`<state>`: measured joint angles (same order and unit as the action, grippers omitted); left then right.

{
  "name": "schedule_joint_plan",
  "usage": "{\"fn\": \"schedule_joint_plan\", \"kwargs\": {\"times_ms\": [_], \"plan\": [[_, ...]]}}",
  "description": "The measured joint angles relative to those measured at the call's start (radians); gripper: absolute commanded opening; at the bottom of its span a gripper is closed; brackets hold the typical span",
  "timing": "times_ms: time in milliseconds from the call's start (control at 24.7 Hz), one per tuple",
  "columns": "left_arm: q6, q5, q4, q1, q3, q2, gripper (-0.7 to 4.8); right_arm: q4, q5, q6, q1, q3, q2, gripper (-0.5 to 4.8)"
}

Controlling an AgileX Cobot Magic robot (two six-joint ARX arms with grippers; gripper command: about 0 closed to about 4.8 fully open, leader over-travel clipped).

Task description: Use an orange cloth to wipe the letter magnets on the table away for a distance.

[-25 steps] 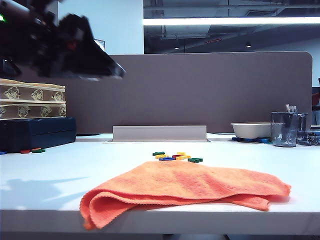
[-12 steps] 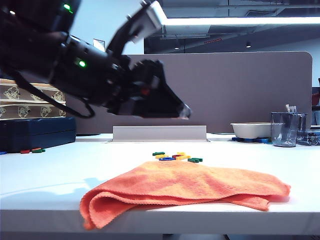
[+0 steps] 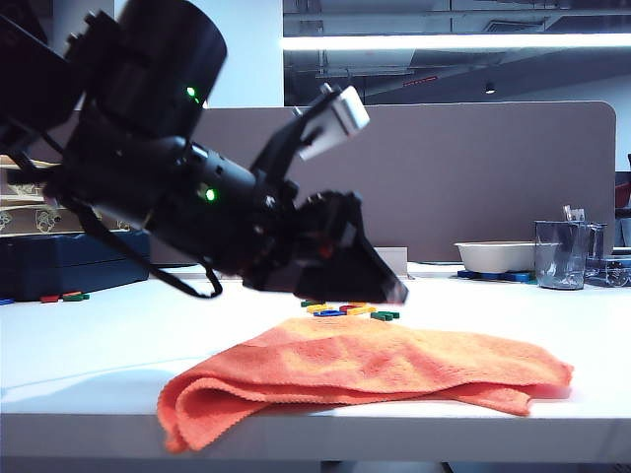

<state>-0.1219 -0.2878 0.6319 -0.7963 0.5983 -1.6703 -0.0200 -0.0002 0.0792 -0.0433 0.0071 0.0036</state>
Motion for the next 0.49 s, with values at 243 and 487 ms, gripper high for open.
{"fn": "schedule_joint_plan", "kwargs": {"times_ms": [243,487], "plan": [[0.002,0.003,-0.019,-0.035,0.054,-0.072,3.12,0.0,0.0,0.0,0.0,0.0,0.0,-0.05],[0.002,0.102,-0.07,-0.047,0.105,-0.13,3.45,0.0,0.0,0.0,0.0,0.0,0.0,-0.05]]}}
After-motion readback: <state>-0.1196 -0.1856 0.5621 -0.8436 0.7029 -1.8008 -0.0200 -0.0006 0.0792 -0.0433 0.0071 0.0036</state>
